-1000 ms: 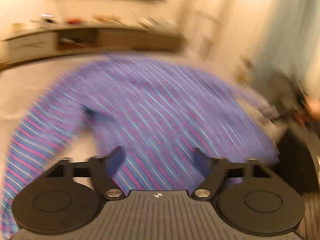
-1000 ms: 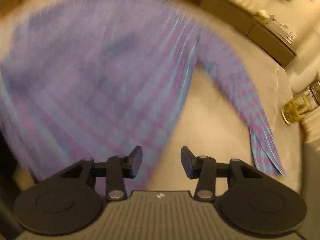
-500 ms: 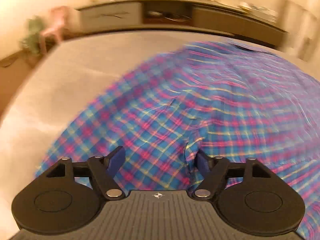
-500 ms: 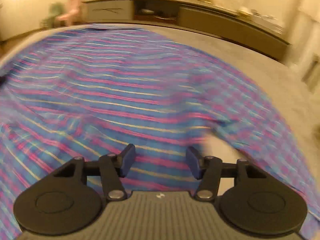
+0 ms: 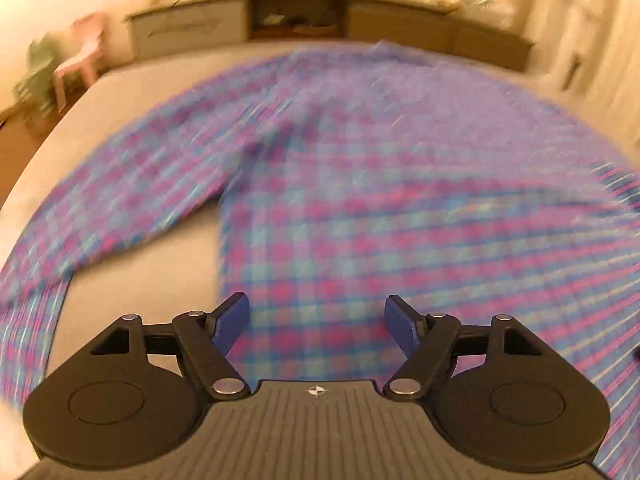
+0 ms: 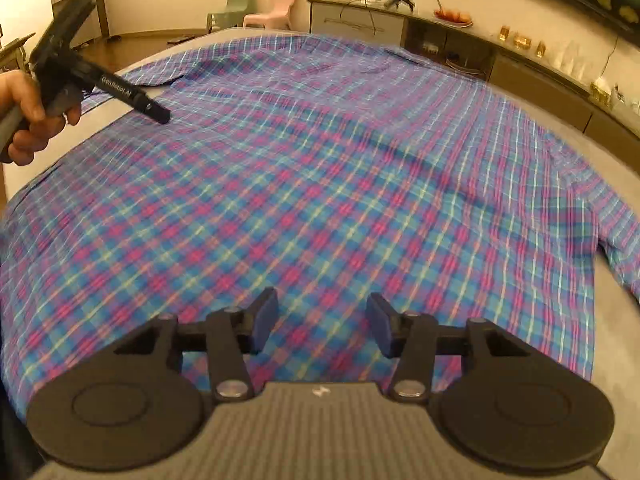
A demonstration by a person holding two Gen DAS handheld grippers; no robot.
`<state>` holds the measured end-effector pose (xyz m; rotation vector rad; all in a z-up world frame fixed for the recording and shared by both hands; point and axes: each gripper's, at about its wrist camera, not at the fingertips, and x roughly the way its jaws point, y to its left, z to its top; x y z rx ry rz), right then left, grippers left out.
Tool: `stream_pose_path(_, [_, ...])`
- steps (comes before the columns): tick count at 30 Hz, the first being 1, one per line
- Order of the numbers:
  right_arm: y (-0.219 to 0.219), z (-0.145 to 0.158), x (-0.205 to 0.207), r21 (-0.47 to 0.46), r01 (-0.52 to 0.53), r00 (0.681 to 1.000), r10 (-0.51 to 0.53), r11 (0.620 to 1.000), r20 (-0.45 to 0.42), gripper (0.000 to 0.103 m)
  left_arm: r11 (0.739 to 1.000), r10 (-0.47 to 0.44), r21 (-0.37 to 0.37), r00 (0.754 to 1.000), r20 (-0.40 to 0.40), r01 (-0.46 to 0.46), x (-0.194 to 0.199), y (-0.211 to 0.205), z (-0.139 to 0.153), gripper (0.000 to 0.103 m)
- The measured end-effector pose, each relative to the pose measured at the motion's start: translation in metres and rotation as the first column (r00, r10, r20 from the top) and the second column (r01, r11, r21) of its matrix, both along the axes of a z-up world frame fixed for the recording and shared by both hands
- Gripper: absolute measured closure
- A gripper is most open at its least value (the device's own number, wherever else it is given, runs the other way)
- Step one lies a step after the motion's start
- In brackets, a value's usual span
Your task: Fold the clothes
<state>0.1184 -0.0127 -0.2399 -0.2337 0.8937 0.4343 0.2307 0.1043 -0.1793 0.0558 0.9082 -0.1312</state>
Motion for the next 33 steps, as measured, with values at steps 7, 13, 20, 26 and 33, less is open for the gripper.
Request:
stream_pose_path(7, [-0.036, 0.042, -0.02, -0.024, 0.046, 0.998, -0.047, 0.999, -0.05, 0.052, 0.952, 0.297, -0.115, 0.946, 0.127, -0.284, -0.04, 0.106, 0.039, 0.018])
stream_pose_path(13, [0.038, 0.111, 0.024, 0.208, -0.068, 0.996, 0.053, 0.976, 0.078, 0.036, 0.73, 0.661, -0.302, 0.746, 0.082, -0.614, -0.082, 0.225, 0.036, 0.018])
stream_pose_path(20, [0.251, 0.103, 0.108, 0.113, -0.333, 0.936, 0.314, 0.936, 0.156, 0.031, 0.595, 0.725, -0.46, 0.688, -0.048, -0.659, -0.086, 0.259, 0.011, 0.015])
stream_pose_path(26, [0.342, 0.076, 0.176, 0.22, -0.238, 0.971, 0.238, 0.946, 0.028, 0.031, 0.656, 0.708, -0.417, 0.704, 0.051, -0.629, -0.077, 0.259, 0.008, 0.06])
stream_pose_path(33, [0.431, 0.058, 0.232, 0.22, -0.279, 0.954, 0.296, 0.935, -0.045, 0.026, 0.735, 0.622, -0.437, 0.772, 0.132, -0.518, -0.084, 0.264, 0.0, 0.101])
